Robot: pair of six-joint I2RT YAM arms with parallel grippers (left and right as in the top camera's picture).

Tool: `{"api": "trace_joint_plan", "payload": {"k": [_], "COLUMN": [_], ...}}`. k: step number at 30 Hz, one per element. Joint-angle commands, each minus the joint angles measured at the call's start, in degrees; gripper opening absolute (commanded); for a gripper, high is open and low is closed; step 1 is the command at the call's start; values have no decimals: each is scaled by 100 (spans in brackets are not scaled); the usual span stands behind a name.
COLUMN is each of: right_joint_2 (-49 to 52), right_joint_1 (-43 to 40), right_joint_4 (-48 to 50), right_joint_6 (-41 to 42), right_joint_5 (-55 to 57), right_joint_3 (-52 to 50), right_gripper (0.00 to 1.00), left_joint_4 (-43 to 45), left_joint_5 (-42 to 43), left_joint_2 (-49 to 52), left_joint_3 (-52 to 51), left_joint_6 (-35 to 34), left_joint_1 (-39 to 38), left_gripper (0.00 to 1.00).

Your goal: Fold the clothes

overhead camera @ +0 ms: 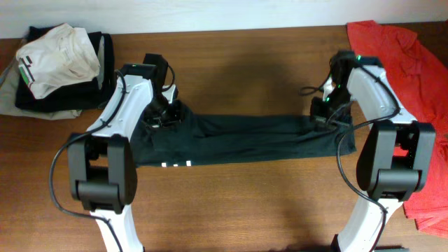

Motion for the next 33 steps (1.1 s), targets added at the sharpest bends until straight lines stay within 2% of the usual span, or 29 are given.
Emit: {"api": "trace_joint_plan", "payload": {"k": [1, 3, 6, 10, 14, 16, 19, 21, 22, 23, 24, 27, 28, 29, 33], "right_joint_2": [-55, -55, -57, -59, -142, -411, -1143, -1543, -1740, -1851, -1897, -1891, -1891, -1891, -1891], "right_joint_1": [-2, -39, -125, -157, -157, -155, -142, -162, -188, -240, -326, -739, -977, -1261, -2273], "right_joint_4": [693, 1217, 1316, 1314, 1285, 1272, 1331, 1333, 1331, 1333, 1333, 1335, 1349, 1379, 1403], "right_joint_6": [245, 389, 518, 516, 758, 1128, 1443, 1434, 1429, 1429, 1364, 1075, 1064, 1056, 612], "right_joint_5": [-57, -31, 170, 444, 439, 376, 356, 365, 415, 446, 448, 446, 496, 590, 568], "right_joint_3": [-850, -1399, -1506, -1484, -1355, -1333, -1333, -1333, -1333, -1333, -1333, -1333, -1333, -1333, -1335], "right_gripper": [4, 4, 4, 4, 4, 4, 4, 17, 64, 98, 99, 99, 99, 99, 99], "left_joint_4": [-22, -22, -33, -17, -83, -153, -155, -153, -155, -155, -164, -221, -243, -245, -234], "left_joint_5": [-264, -743, -1453, -1469, -1526, -1753, -1744, -1729, -1683, -1683, -1661, -1325, -1241, -1226, -1226], "left_joint_2": [485, 734, 745, 745, 691, 494, -219, -785, -1058, -1202, -1325, -1357, -1357, -1357, -1357], "left_joint_3": [-17, -20, -35, -76, -59, -15, 72, 70, 70, 70, 70, 70, 68, 68, 68], "left_joint_6": [55, -146, -601, -553, -564, -817, -817, -817, -815, -817, -817, -817, -817, -817, -817], "left_joint_1": [146, 310, 680, 1311, 1604, 1703, 1731, 1674, 1631, 1593, 1534, 1473, 1471, 1471, 1469], "left_gripper": [1, 1, 1, 1, 1, 1, 1, 1, 2, 7, 22, 84, 94, 99, 99]}}
